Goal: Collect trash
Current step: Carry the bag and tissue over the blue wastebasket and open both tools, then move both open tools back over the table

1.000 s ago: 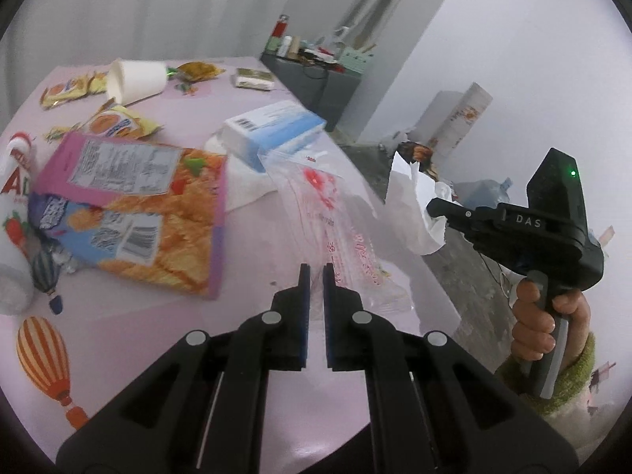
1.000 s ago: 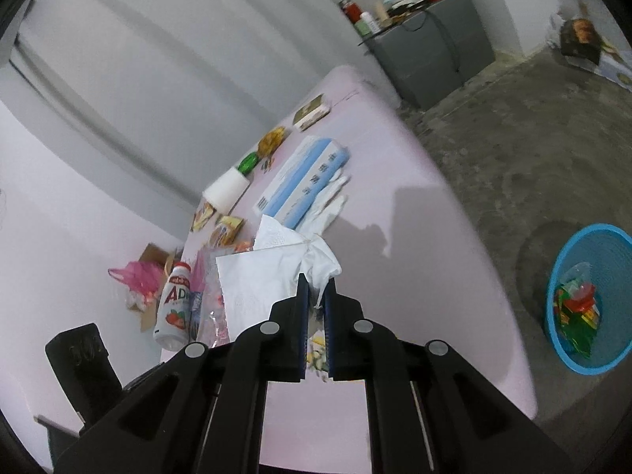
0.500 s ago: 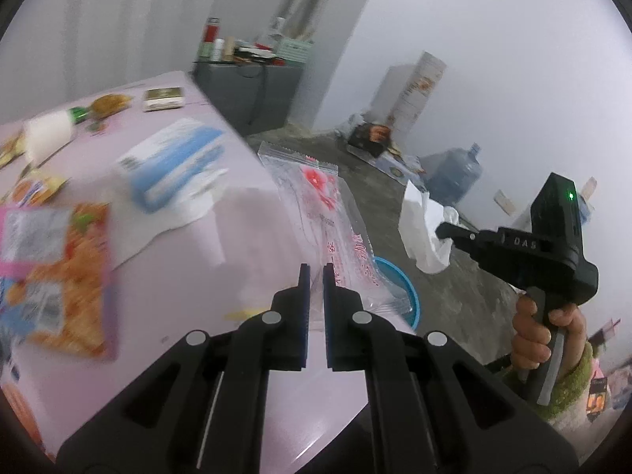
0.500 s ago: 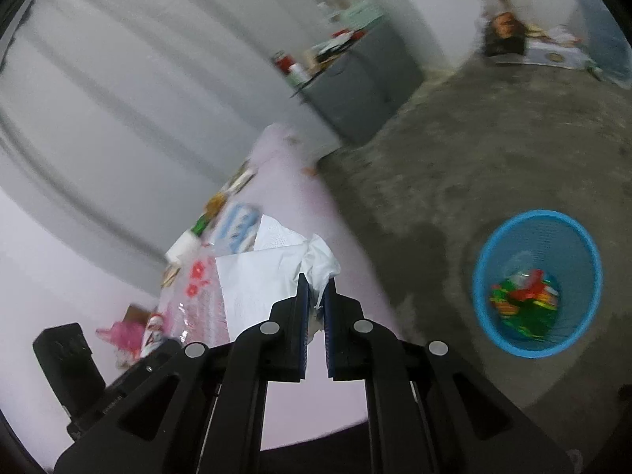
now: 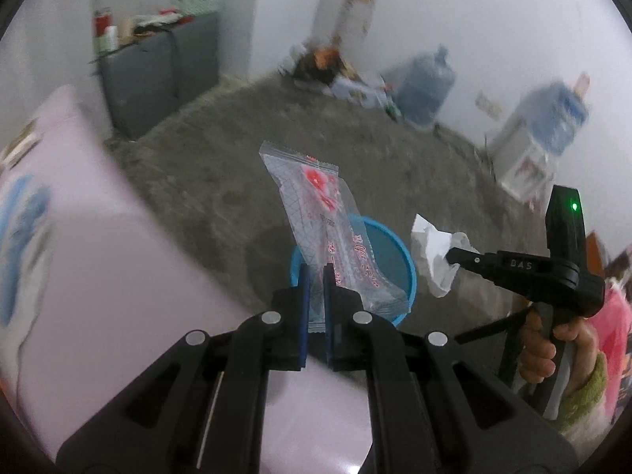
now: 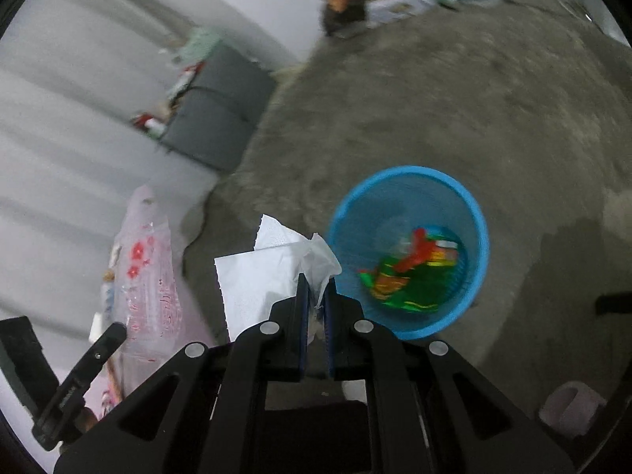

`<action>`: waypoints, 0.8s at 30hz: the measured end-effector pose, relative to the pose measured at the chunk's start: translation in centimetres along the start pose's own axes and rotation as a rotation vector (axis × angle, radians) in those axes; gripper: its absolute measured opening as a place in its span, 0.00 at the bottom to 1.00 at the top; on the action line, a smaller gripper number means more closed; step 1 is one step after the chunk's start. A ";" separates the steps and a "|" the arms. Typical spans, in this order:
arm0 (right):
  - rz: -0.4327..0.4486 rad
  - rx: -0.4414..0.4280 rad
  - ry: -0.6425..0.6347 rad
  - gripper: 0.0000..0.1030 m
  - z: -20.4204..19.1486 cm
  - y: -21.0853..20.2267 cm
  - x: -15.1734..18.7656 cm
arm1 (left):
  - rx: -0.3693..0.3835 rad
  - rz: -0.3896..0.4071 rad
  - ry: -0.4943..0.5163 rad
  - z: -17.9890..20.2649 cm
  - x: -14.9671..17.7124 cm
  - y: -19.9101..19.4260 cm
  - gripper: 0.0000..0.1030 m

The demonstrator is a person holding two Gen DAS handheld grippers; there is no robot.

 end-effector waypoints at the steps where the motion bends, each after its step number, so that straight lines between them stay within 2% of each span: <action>1: 0.000 0.007 0.019 0.09 0.9 0.4 -0.1 | -0.003 -0.025 0.034 1.3 -0.5 1.5 0.05; 6: -0.004 0.073 0.105 0.10 5.6 3.6 -1.5 | -0.009 -0.125 0.108 5.3 -1.8 7.2 0.07; 7: -0.002 0.098 0.118 0.11 6.6 4.4 -1.8 | 0.004 -0.179 0.112 6.2 -2.2 8.8 0.07; 8: -0.004 0.119 0.129 0.16 7.4 5.0 -2.1 | 0.020 -0.220 0.108 6.7 -2.6 9.8 0.10; 9: -0.008 0.143 0.146 0.31 8.6 5.9 -2.4 | 0.030 -0.231 0.099 7.4 -3.1 10.5 0.19; 10: -0.008 0.162 0.163 0.45 9.6 6.4 -2.6 | 0.015 -0.215 0.108 7.9 -3.4 10.7 0.27; 11: -0.005 0.182 0.176 0.46 10.5 6.9 -2.7 | -0.014 -0.190 0.138 8.6 -3.7 10.9 0.39; 14: -0.002 0.232 0.204 0.46 12.1 7.8 -2.8 | -0.008 -0.200 0.161 9.6 -3.7 11.2 0.39; 17: 0.020 0.204 0.208 0.48 11.9 7.0 -2.4 | 0.022 -0.170 0.131 9.4 -3.9 10.1 0.42; 24: 0.080 0.184 0.126 0.56 9.1 3.4 -1.2 | 0.017 -0.096 0.084 7.8 -3.6 6.0 0.53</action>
Point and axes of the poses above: each gripper's, at about its wrist camera, not at the fingertips, and y roughly the way its jaws point, z to its right, x to its underside, the point moved 1 cm from there along y, roughly the way its jaws point, and after that the axes turned 14 degrees about -x, right-handed, at the moved point
